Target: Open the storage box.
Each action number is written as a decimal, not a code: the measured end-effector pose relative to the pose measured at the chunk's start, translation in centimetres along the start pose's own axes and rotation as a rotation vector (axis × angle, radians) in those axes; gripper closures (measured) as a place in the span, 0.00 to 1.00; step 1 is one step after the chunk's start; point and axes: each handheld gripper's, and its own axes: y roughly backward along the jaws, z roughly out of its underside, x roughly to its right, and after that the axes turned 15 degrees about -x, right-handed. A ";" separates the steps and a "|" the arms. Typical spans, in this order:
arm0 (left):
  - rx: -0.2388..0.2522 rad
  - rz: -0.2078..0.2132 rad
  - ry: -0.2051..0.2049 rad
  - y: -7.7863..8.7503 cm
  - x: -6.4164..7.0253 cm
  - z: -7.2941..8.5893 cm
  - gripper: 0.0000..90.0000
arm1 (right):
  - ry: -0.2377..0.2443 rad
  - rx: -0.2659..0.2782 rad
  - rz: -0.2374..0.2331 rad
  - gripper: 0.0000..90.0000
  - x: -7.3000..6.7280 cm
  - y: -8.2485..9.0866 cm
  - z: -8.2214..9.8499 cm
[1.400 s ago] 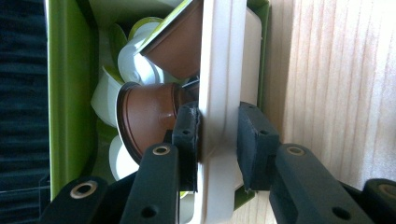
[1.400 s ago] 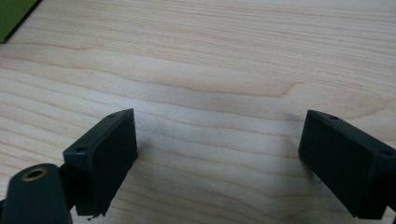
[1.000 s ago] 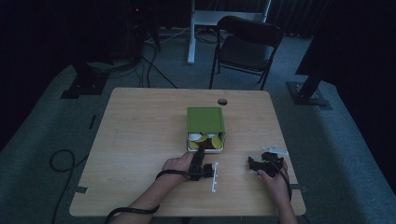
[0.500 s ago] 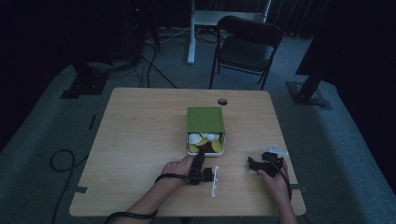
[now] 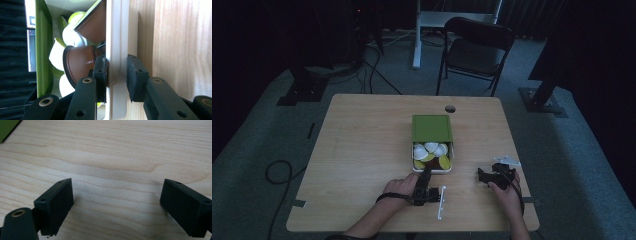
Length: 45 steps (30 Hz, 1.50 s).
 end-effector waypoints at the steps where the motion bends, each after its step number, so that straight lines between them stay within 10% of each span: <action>1: 0.001 0.000 -0.004 0.2 0.1 0.0 0.80 | 0.000 0.000 0.000 0.12 0.0 0.0 0.0; 45: 0.024 0.009 -0.049 4.3 2.0 0.2 0.80 | 0.001 0.000 0.000 0.12 0.0 0.0 0.0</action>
